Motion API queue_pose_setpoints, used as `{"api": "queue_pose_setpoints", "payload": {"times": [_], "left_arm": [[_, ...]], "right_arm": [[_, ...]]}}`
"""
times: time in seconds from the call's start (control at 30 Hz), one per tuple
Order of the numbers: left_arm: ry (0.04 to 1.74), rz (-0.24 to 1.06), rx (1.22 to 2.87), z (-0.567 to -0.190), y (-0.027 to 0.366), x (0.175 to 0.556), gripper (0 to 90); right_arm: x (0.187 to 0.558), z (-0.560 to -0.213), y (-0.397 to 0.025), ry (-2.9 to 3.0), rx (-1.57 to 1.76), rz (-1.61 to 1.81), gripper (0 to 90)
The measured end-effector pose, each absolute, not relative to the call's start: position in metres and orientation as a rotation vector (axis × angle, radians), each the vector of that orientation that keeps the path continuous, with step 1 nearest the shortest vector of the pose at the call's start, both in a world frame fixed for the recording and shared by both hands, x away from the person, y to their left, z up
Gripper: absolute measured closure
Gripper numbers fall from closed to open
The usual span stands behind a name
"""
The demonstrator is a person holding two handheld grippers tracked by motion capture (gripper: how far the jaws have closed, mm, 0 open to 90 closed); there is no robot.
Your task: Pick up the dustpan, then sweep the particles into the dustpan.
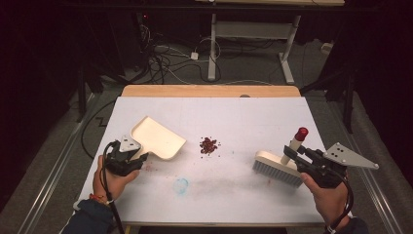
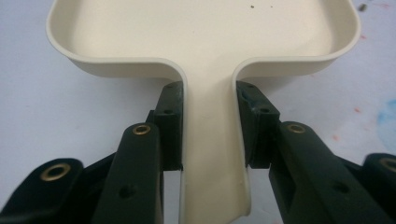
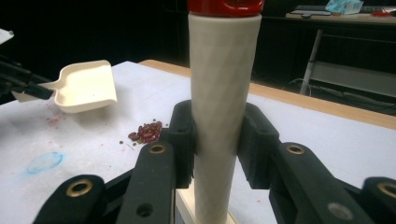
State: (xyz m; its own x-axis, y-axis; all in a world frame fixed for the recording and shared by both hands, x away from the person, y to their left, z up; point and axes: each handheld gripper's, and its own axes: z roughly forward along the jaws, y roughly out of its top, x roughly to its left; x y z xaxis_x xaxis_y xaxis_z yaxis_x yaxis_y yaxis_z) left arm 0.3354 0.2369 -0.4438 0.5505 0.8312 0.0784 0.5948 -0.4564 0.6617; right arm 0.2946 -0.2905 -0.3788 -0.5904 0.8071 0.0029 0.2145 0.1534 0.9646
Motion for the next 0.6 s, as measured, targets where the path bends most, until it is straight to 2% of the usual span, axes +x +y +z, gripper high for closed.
{"api": "queue_pose_setpoints", "payload": {"times": [0.6], "left_arm": [[1.031, 0.393, 2.289, -0.454, 0.23, 0.299, 63.6]], "right_arm": [[0.298, -0.38, -0.285, 1.921, 0.968, 1.443, 69.6]]}}
